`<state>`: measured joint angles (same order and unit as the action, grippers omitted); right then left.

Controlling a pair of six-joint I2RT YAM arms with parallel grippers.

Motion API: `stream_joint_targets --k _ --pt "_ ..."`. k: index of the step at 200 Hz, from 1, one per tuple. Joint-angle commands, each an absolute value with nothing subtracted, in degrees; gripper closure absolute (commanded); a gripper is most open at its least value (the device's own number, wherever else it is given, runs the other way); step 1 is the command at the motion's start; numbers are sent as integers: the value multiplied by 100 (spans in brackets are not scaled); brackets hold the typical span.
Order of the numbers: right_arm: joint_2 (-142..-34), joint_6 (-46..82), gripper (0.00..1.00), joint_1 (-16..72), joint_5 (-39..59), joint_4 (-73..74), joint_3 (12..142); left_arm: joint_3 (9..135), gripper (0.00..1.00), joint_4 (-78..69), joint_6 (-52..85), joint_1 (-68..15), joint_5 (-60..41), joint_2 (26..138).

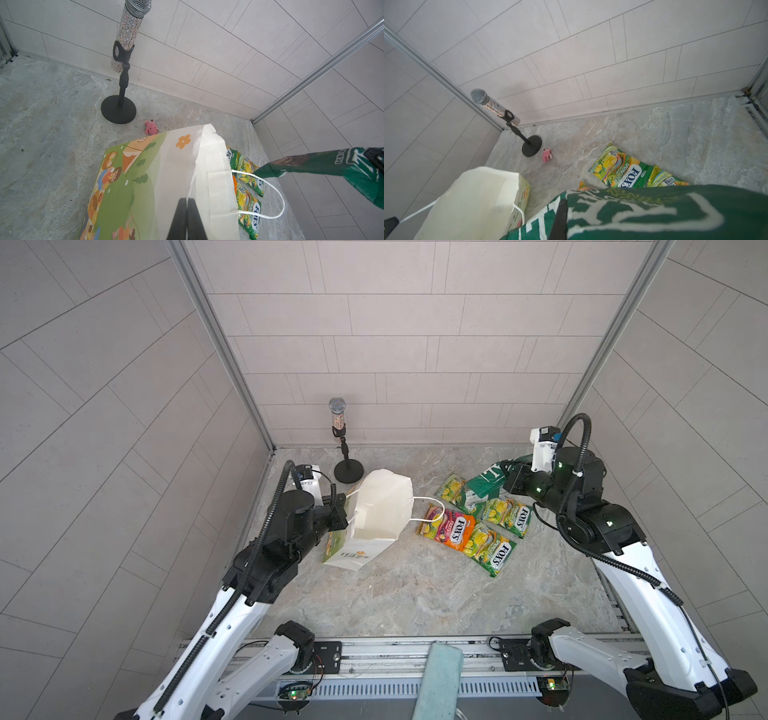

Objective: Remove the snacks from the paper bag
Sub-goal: 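Lower the green crisps bag onto the table nearer the robot and release it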

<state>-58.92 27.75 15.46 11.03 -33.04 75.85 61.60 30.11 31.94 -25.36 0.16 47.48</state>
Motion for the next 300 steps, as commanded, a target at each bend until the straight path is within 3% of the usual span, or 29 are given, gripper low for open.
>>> stream_joint_targets --k 1,61,105,196,251,300 --pt "-5575 2412 100 1538 1799 -3475 7422 6343 100 2840 3103 -2283 -447 4790" --pt "-5286 2355 100 1580 3388 -3607 6701 6333 100 2691 3085 -1706 -984 4870" --pt "-5200 2949 100 2112 4022 -2501 5906 6319 100 2718 3050 -1485 -1088 4837" --pt "-6190 3845 100 3734 3987 -82 5261 6345 100 2733 3032 -1389 -1185 4834" --pt "-7032 4683 100 3797 4579 2253 4306 6300 100 2733 3051 -1375 -1205 4815" --pt "-7344 4541 100 3801 4745 2089 4000 6275 100 2698 3076 -1376 -1227 4815"
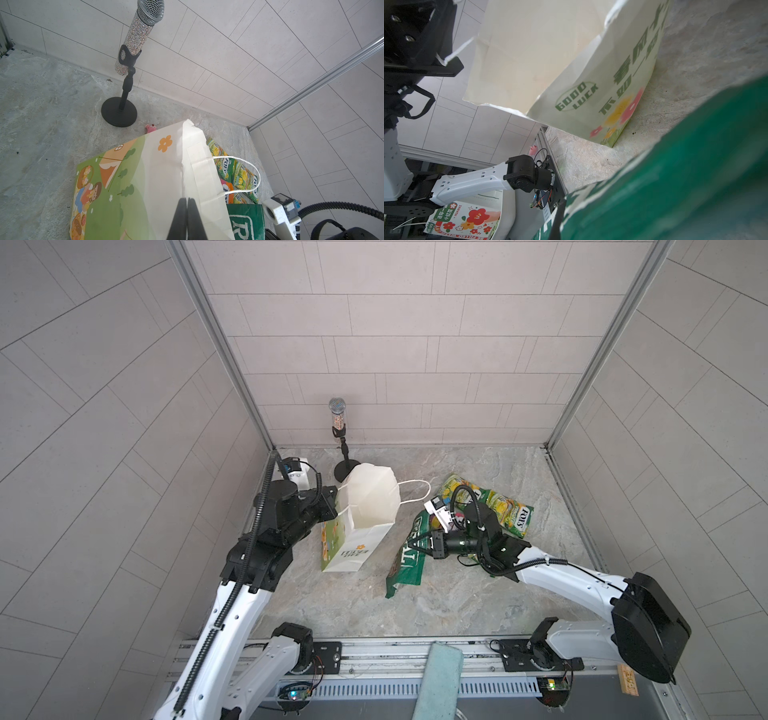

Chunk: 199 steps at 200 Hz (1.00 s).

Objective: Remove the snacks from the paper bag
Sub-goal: 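Lower the green crisps bag onto the table nearer the robot and release it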

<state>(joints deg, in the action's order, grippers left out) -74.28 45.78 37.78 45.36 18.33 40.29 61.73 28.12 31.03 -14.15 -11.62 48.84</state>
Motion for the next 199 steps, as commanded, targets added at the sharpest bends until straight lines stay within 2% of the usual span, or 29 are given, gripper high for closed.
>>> stream_joint_targets --k 1,52,106,160,199 --pt "-7333 4512 100 3799 4737 2051 3999 6275 100 2698 3076 -1373 -1229 4811" --pt "-6704 3148 100 3761 3911 -380 3990 6272 100 2646 3093 -1371 -1284 4857" --pt "-6364 2985 100 3679 3444 -977 3596 6277 100 2558 3168 -1376 -1342 4894" --pt "-6162 2808 100 3678 2555 -1820 3389 6287 100 2504 3212 -1373 -1413 4921" --pt "-6065 2786 100 3675 2358 -2125 3279 6289 100 2470 3243 -1376 -1476 4947"
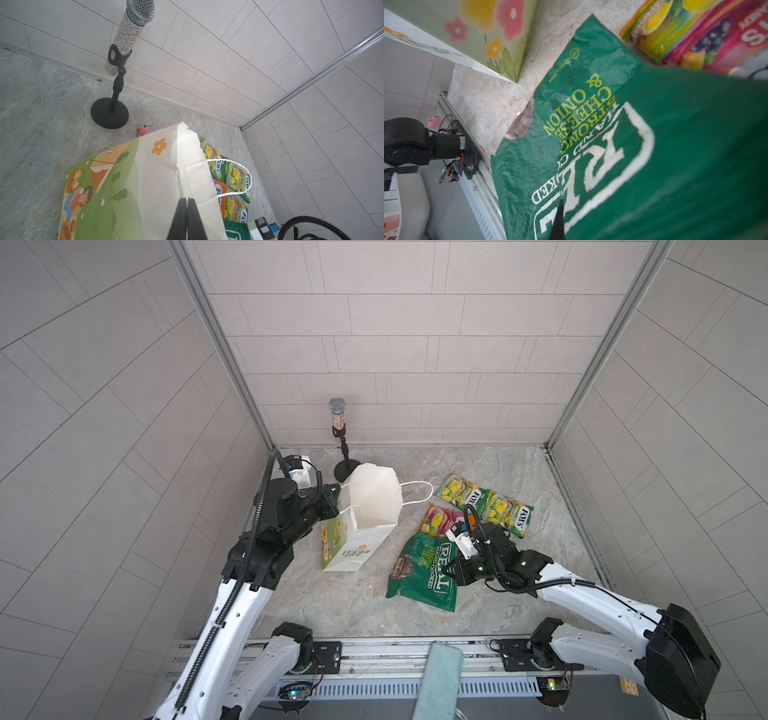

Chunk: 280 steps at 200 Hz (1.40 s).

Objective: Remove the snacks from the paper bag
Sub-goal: 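Lower the green crisps bag onto the table nearer the robot and release it, then set the paper bag down upright with the left gripper and release it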

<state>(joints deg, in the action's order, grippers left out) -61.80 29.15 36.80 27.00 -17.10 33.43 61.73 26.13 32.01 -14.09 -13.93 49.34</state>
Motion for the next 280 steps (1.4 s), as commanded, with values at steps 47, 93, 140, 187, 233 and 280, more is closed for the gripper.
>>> stream_joint_targets --k 47,93,140,187,233,280 --pt "-6056 2689 95 3679 1945 -2452 3121 6292 100 2400 3283 -1378 -1548 4983" --pt "-6081 2639 85 3678 1516 -2701 3072 6275 100 2329 3327 -1378 -1650 5001" --pt "-6083 2575 62 3678 1190 -2994 3118 6288 100 2263 3340 -1379 -1752 5019" --pt "-5778 2680 42 3674 587 -3349 3250 6325 100 2054 3432 -1373 -2056 5106" --pt "-4947 2784 34 3675 -202 -3435 3126 6493 100 1645 3803 -1389 -2566 5325" --pt "-4372 2955 31 3642 -605 -3489 3060 6502 100 749 4672 -1575 -2873 5588"
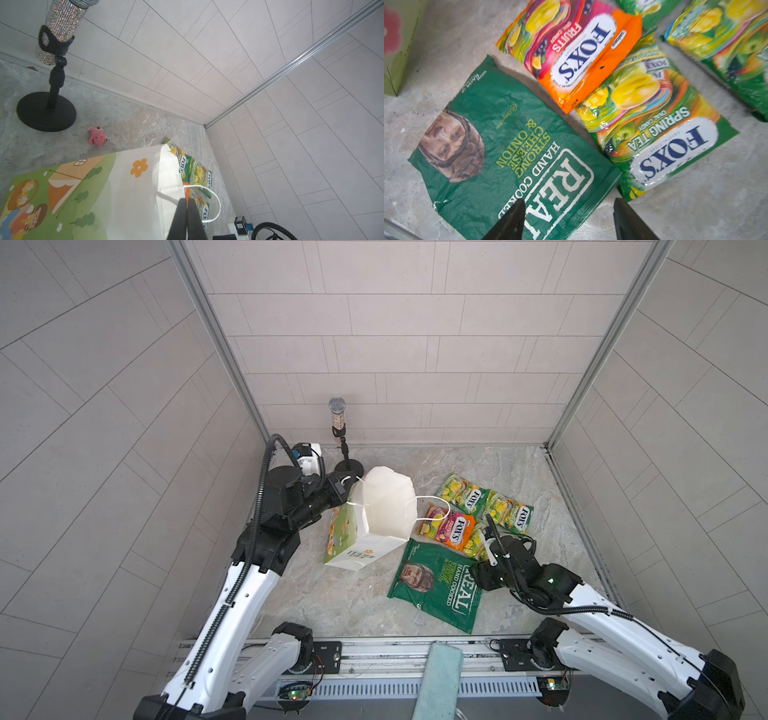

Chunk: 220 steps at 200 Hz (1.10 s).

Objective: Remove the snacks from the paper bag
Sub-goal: 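Set the paper bag down upright with the left gripper and release it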

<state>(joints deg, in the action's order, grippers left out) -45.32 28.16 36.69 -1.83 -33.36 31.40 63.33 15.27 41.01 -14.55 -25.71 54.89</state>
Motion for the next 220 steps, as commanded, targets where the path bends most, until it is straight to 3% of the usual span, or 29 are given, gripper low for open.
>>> stream_joint_targets --k 1,68,115,154,220 --pt "-4370 2958 31 3640 -606 -3494 3059 6503 100 731 4691 -1587 -2878 5594" --pt "-4395 2987 31 3613 -559 -3514 3101 6915 100 -64 5339 -2504 -2618 6264" --pt "-4384 2958 31 3604 -536 -3516 3096 6585 100 -567 5889 -2548 -2434 6409" --pt "-4385 2960 30 3597 -498 -3532 3087 6253 100 -717 5941 -2309 -2433 6516" --pt "-4385 2951 30 3599 -452 -3533 3065 5703 100 -1055 6004 -1221 -3104 6940"
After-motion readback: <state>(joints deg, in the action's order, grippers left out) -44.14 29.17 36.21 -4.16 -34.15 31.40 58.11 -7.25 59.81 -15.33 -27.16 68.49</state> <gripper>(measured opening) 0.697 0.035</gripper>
